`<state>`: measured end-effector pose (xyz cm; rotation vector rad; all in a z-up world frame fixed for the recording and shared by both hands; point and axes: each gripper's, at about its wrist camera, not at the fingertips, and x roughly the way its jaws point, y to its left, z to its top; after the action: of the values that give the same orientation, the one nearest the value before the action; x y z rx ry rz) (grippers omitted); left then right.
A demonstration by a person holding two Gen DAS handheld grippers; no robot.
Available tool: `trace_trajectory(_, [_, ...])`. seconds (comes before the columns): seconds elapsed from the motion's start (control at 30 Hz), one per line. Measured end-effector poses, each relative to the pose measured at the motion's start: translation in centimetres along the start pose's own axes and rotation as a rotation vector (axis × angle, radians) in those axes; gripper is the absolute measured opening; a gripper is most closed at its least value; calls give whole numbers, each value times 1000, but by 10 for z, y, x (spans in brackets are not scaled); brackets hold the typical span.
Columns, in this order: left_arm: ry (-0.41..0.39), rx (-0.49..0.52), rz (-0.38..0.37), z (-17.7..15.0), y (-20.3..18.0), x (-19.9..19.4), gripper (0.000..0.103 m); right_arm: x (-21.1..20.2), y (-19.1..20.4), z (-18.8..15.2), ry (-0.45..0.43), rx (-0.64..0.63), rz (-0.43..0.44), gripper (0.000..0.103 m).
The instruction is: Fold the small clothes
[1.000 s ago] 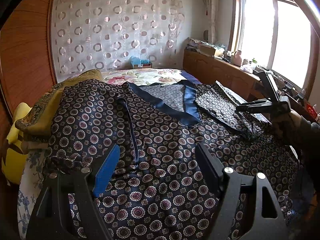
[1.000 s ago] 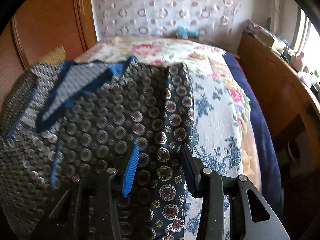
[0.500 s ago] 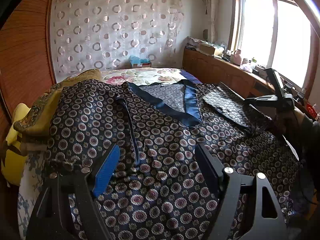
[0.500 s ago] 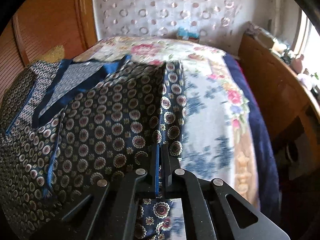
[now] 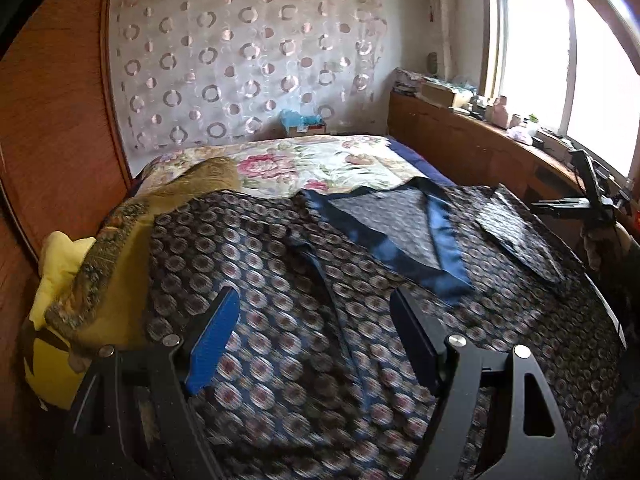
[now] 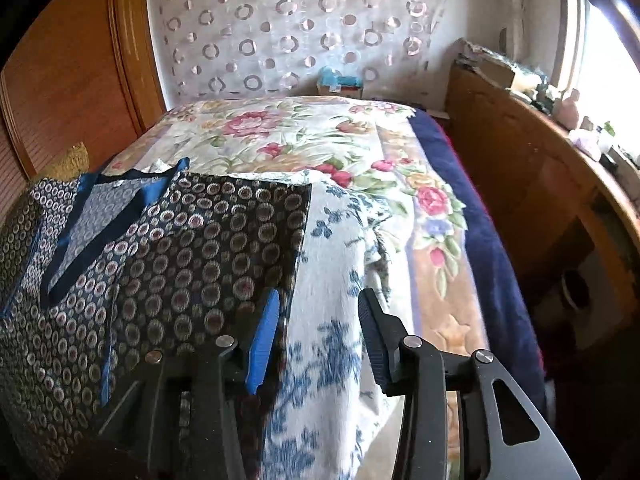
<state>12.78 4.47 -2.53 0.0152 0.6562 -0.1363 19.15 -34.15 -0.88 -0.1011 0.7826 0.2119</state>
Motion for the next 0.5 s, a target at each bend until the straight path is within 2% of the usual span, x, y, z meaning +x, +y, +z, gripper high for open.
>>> trace_trajectory(0.23, [19, -38, 41, 20, 35, 21, 78, 33, -12, 17, 25, 10, 77, 43])
trace_trajectory(0.5, [73, -74, 77, 37, 74, 51, 60, 52, -14, 28, 44, -17, 89, 43])
